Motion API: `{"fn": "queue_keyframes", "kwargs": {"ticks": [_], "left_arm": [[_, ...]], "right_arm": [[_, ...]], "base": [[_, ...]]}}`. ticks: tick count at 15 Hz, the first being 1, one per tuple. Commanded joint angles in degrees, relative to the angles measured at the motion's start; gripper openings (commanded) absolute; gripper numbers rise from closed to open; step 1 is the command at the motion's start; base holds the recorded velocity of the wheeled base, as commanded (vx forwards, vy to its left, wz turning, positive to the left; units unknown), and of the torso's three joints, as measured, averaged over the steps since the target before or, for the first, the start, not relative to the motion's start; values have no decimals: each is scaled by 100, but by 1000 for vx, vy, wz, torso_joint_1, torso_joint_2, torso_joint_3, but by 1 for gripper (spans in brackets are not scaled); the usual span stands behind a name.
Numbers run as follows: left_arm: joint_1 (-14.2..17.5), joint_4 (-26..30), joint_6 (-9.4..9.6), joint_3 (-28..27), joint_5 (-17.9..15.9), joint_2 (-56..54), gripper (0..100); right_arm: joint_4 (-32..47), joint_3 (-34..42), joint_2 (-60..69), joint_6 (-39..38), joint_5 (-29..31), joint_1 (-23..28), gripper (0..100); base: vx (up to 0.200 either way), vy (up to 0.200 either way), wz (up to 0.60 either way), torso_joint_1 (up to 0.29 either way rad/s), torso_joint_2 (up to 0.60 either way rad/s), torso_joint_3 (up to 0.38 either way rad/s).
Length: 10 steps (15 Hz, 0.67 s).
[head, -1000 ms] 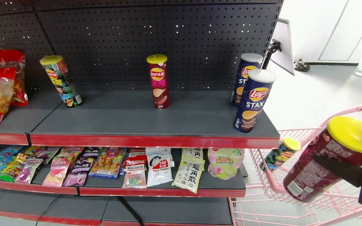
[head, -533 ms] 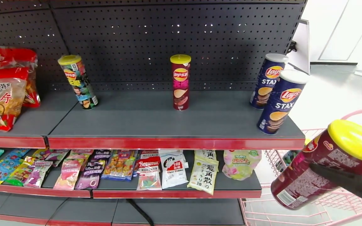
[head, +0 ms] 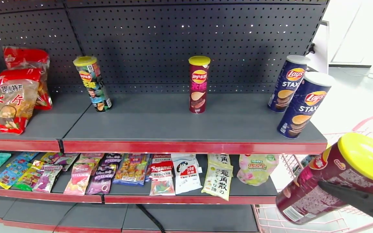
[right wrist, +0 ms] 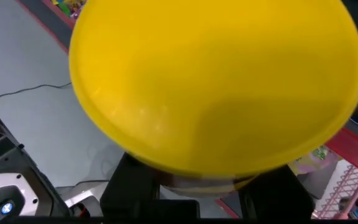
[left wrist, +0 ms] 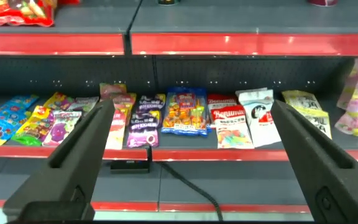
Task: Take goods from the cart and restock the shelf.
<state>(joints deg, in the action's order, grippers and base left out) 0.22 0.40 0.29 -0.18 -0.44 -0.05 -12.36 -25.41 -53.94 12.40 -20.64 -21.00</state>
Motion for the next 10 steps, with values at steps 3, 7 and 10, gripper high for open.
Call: {"fn": "queue_keyframes", "kwargs": {"ticks": [3,7,10], "left_arm": [[4,-5,-3,1,0,5,100],[4,4,6,1,0,5,100],[4,-5,6,1,0,5,100]], "right_arm": [[23,9,112,-1,-107,-176,0],[23,18,138,-1,-397,-176,0],[23,9,174,-1,-520,-185,0]], "base": [[200,0,0,-10,1,12],[200,0,0,13,8,1],[200,0,0,4,4,1]]}}
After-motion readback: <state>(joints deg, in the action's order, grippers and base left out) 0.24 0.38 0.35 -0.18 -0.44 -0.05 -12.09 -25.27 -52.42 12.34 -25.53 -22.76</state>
